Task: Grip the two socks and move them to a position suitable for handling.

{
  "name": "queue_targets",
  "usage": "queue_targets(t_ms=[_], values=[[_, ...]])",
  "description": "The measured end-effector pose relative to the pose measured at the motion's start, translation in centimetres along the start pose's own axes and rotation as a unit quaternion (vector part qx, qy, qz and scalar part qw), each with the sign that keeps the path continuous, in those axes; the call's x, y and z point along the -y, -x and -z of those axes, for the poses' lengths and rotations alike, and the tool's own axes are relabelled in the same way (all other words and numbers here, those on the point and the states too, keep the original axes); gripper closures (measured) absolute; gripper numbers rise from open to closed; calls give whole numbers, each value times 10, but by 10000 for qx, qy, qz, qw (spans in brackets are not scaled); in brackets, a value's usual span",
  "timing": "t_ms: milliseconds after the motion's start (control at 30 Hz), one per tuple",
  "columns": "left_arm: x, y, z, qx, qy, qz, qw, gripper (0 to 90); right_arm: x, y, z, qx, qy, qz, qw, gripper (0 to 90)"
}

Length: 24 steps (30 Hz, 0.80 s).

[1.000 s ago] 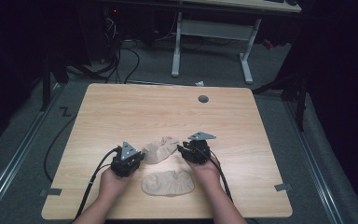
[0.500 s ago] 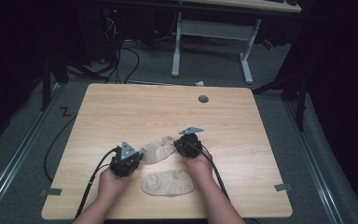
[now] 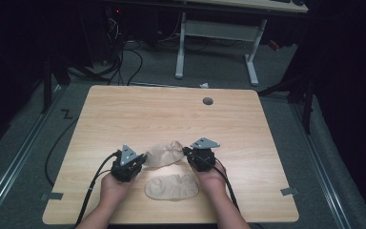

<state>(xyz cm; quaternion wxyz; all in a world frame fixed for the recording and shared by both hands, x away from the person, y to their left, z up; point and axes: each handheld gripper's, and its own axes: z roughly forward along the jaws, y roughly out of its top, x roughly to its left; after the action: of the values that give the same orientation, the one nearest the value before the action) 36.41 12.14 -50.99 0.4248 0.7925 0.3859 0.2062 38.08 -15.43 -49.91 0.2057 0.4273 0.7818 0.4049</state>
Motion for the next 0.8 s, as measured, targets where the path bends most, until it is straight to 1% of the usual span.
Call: queue_targets(t_ms=[100, 133, 200, 367, 467, 533, 633, 733, 800], values=[[0, 0, 2, 9, 29, 7, 10000, 861, 0, -6, 9, 15, 101, 62, 9999, 864], [-1, 0, 4, 17, 26, -2, 10000, 861, 0, -8, 11, 26, 146, 146, 9998, 864], [-1, 0, 7, 23, 63, -5, 10000, 861, 1, -10, 17, 29, 198, 186, 9996, 865], [-1, 3, 18, 54, 135, -38, 9999, 864, 5, -14, 29, 21, 218, 238, 9995, 864], [-1, 4, 23, 67, 180, -19, 9998, 866, 8, -16, 34, -23, 241, 257, 9994, 864], [0, 5, 30, 144, 164, -32, 9998, 867, 9, -20, 38, -17, 211, 318, 9993, 864], [1, 9, 37, 224, 109, -37, 9997, 867, 13, -23, 44, -34, 199, 365, 9991, 864], [1, 16, 44, 336, 47, -50, 9994, 868, 18, -25, 53, -49, 222, 351, 9991, 864], [0, 20, 48, 416, -57, -75, 9991, 868, 24, -26, 60, -68, 236, 338, 9991, 864]])
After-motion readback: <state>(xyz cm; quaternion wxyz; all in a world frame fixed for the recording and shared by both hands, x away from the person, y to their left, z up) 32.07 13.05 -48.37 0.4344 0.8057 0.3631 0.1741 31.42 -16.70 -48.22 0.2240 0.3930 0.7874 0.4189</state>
